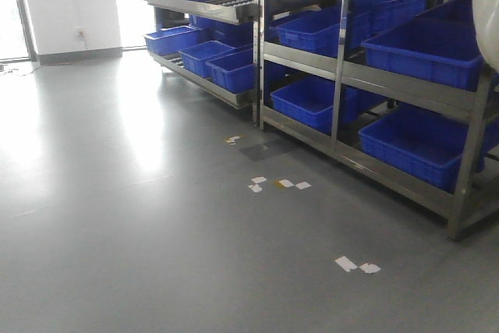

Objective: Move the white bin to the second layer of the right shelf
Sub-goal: 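Drive the base past the shelf rows carrying the bin, then turn the base toward the windows holding the bin in the right gripper, then drive the base along the windows carrying the white bin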

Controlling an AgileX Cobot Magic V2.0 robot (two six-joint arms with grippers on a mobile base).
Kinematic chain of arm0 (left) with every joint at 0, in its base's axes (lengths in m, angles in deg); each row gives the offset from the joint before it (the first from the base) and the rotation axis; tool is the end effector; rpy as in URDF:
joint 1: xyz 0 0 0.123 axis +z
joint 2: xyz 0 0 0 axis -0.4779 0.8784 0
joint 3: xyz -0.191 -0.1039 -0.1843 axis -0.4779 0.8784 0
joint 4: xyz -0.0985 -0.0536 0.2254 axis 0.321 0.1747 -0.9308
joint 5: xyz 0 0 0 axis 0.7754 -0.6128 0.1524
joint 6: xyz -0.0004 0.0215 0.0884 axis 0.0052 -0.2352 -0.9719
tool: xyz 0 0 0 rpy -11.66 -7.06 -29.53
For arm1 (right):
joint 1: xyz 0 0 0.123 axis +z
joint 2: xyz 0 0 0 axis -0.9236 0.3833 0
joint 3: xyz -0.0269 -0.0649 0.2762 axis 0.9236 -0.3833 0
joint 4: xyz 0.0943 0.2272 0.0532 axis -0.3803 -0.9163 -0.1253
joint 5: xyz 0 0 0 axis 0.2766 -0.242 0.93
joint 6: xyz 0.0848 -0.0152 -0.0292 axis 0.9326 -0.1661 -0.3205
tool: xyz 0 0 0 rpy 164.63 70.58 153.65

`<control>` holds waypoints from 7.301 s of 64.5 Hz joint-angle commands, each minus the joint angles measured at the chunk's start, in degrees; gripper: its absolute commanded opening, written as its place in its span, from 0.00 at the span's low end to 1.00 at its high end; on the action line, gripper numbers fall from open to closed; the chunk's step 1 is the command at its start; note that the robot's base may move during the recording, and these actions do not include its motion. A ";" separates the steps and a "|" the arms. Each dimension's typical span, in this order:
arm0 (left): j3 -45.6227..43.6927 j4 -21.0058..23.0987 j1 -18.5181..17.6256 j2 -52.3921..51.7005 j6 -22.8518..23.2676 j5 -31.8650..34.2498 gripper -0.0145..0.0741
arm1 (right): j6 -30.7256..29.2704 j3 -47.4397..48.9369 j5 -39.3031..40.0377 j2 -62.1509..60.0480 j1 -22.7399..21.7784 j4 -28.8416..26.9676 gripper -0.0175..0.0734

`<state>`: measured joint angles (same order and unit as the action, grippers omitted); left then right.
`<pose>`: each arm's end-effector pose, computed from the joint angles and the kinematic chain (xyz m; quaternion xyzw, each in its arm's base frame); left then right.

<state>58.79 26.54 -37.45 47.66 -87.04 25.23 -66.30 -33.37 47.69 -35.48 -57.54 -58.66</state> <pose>0.0555 -0.0089 0.2034 0.0805 0.7017 -0.0311 0.7072 0.1095 0.0096 0.3336 0.0209 0.8339 0.0471 0.5495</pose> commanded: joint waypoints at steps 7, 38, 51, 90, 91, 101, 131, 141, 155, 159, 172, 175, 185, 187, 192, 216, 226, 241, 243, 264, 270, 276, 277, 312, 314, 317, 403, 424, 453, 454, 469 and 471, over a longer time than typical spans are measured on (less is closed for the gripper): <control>2.11 0.13 -0.06 -0.80 -0.10 4.86 0.26 | 0.08 1.78 5.74 0.37 -0.35 0.92 0.27; 2.11 0.13 -0.06 -0.80 -0.10 4.86 0.26 | 0.08 1.78 5.74 0.37 -0.35 0.92 0.27; 2.11 0.13 -0.06 -0.80 -0.10 4.86 0.26 | 0.08 1.78 5.74 0.37 -0.35 0.92 0.27; 2.11 0.13 -0.06 -0.80 -0.10 4.86 0.26 | 0.08 1.78 5.74 0.37 -0.35 0.92 0.27; 2.11 0.13 -0.06 -0.80 -0.10 4.86 0.26 | 0.08 1.78 5.74 0.37 -0.35 0.92 0.27; 2.11 0.13 -0.06 -0.80 -0.10 4.86 0.26 | 0.08 1.78 5.74 0.37 -0.35 0.92 0.27; 2.11 0.13 -0.06 -0.80 -0.10 4.86 0.26 | 0.08 1.78 5.74 0.37 -0.35 0.92 0.27; 2.11 0.13 -0.06 -0.80 -0.10 4.86 0.26 | 0.08 1.78 5.74 0.37 -0.35 0.92 0.27; 2.11 0.13 -0.06 -0.80 -0.10 4.86 0.26 | 0.08 1.78 5.74 0.37 -0.35 0.92 0.27; 2.11 0.13 -0.06 -0.80 -0.10 4.86 0.26 | 0.08 1.78 5.74 0.37 -0.35 0.92 0.27; 2.11 0.13 -0.06 -0.80 -0.10 4.86 0.26 | 0.08 1.78 5.74 0.37 -0.35 0.92 0.27; 2.11 0.13 -0.06 -0.80 -0.10 4.86 0.26 | 0.08 1.78 5.74 0.37 -0.35 0.92 0.27; 2.11 0.13 -0.06 -0.80 -0.10 4.86 0.26 | 0.08 1.78 5.74 0.37 -0.35 0.92 0.27; 2.11 0.13 -0.06 -0.80 -0.10 4.86 0.26 | 0.08 1.78 5.74 0.37 -0.35 0.92 0.27; 2.11 0.13 -0.06 -0.80 -0.10 4.86 0.26 | 0.08 1.78 5.74 0.37 -0.35 0.92 0.27; 2.11 0.13 -0.06 -0.80 -0.10 4.86 0.26 | 0.08 1.78 5.74 0.37 -0.35 0.92 0.27; 2.11 0.13 -0.06 -0.80 -0.10 4.86 0.26 | 0.08 1.78 5.74 0.37 -0.35 0.92 0.27; 2.11 0.13 -0.06 -0.80 -0.10 4.86 0.26 | 0.08 1.78 5.74 0.37 -0.35 0.92 0.27; 2.11 0.13 -0.06 -0.80 -0.10 4.86 0.26 | 0.08 1.78 5.74 0.37 -0.35 0.92 0.27; 2.11 0.13 -0.06 -0.80 -0.10 4.86 0.26 | 0.08 1.78 5.74 0.37 -0.35 0.92 0.27; 2.11 0.13 -0.06 -0.80 -0.10 4.86 0.26 | 0.08 1.78 5.74 0.37 -0.35 0.92 0.27; 2.11 0.13 -0.06 -0.80 -0.10 4.86 0.26 | 0.08 1.78 5.74 0.37 -0.35 0.92 0.27; 2.11 0.13 -0.06 -0.80 -0.10 4.86 0.26 | 0.08 1.78 5.74 0.37 -0.35 0.92 0.27; 2.11 0.13 -0.06 -0.80 -0.10 4.86 0.26 | 0.08 1.78 5.74 0.37 -0.35 0.92 0.27; 2.11 0.13 -0.06 -0.80 -0.10 4.86 0.26 | 0.08 1.78 5.74 0.37 -0.35 0.92 0.27; 2.11 0.13 -0.06 -0.80 -0.10 4.86 0.26 | 0.08 1.78 5.74 0.37 -0.35 0.92 0.27; 2.11 0.13 -0.06 -0.80 -0.10 4.86 0.26 | 0.08 1.78 5.74 0.37 -0.35 0.92 0.27; 2.11 0.13 -0.06 -0.80 -0.10 4.86 0.26 | 0.08 1.78 5.74 0.37 -0.35 0.92 0.27; 2.11 0.13 -0.06 -0.80 -0.10 4.86 0.26 | 0.08 1.78 5.74 0.37 -0.35 0.92 0.27; 2.11 0.13 -0.06 -0.80 -0.10 4.86 0.26 | 0.08 1.78 5.74 0.37 -0.35 0.92 0.27; 2.11 0.13 -0.06 -0.80 -0.10 4.86 0.26 | 0.08 1.78 5.74 0.37 -0.35 0.92 0.27; 2.11 0.13 -0.06 -0.80 -0.10 4.86 0.26 | 0.08 1.78 5.74 0.37 -0.35 0.92 0.27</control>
<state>58.79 26.54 -37.45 47.66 -87.04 25.23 -66.30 -33.37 47.69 -35.48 -57.54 -58.66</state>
